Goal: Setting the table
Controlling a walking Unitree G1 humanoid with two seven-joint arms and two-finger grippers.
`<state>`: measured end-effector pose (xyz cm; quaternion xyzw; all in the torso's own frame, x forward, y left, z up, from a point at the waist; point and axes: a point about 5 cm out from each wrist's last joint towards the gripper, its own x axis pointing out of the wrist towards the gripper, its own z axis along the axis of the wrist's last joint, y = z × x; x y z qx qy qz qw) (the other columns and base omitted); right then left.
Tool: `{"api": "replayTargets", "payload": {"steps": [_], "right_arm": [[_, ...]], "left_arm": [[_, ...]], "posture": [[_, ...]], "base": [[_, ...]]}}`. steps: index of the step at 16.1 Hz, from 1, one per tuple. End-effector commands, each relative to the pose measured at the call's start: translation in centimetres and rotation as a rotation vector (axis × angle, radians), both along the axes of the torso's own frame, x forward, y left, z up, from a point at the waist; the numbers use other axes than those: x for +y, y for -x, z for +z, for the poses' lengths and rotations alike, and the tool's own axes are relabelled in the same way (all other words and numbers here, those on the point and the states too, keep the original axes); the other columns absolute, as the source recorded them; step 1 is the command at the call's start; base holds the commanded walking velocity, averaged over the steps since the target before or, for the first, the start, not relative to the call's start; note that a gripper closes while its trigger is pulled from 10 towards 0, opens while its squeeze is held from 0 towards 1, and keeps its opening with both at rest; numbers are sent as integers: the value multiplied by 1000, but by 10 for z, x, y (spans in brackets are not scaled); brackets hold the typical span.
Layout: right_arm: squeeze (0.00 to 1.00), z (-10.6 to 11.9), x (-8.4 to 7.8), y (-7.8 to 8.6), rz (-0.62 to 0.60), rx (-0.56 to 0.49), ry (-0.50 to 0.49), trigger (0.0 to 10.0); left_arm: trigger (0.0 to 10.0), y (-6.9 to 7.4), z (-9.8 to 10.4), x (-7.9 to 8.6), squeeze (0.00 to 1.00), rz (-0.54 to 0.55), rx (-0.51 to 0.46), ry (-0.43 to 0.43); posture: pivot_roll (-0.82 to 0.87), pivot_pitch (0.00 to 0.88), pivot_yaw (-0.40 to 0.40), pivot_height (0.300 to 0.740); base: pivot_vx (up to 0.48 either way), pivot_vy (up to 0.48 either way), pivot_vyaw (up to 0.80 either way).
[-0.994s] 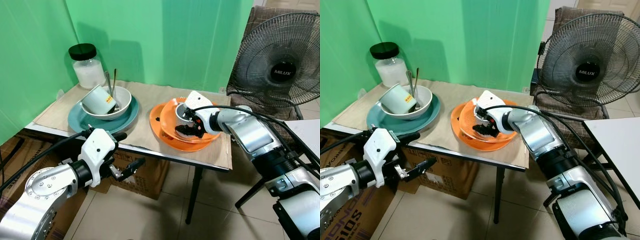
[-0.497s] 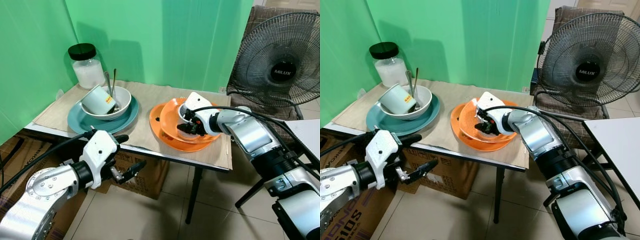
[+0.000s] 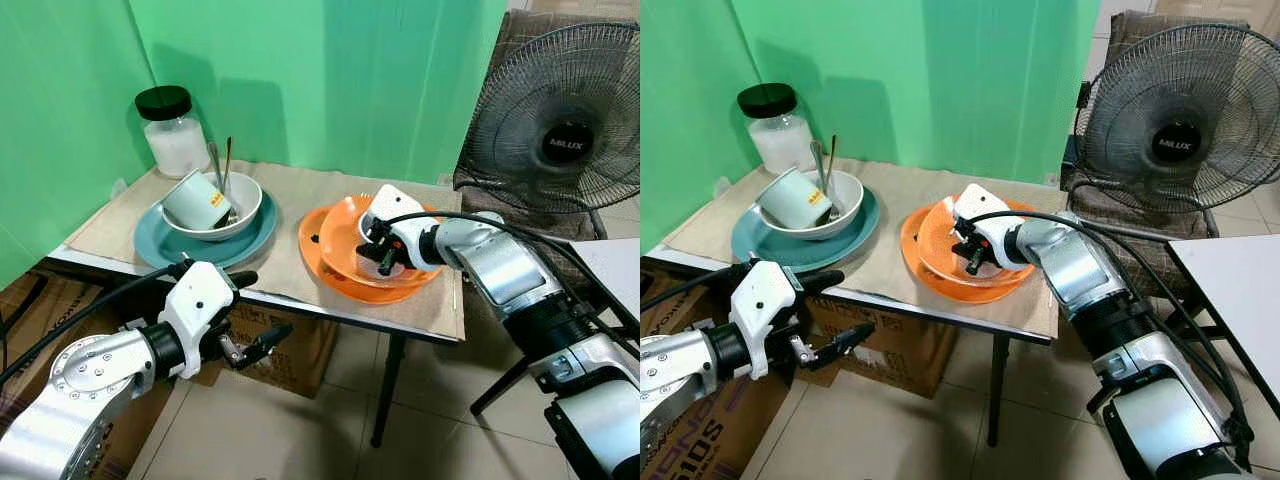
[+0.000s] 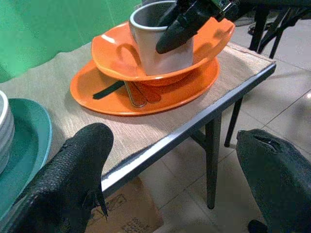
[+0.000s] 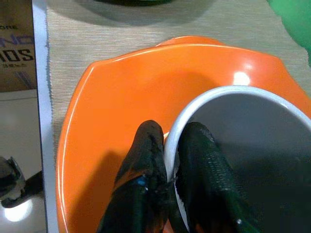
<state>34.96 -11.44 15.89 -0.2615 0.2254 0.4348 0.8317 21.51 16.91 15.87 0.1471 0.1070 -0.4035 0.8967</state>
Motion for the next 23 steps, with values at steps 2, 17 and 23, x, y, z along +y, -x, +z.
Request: {"api": "replayTargets", "payload": {"steps": [2,17,23], "right_arm": [[0,17,3,-3,25,-52,-20,0],[0,71,-37,90,-506,-545,-483,10000],[0,43,-40,98,-700,-487,-490,10000]], "left_arm": [[10000,-1,4,-1,0,-18,-13,-6],[10000,-23,30,-31,0,393,-269,149],[10000,-25,25,-21,0,629,-216,249]], "posture": [[-58,0,60,740],[-85,0,50,740],[-77,0,25,740]], "base": [[0,0,0],[0,0,-49],[0,0,-800]]}}
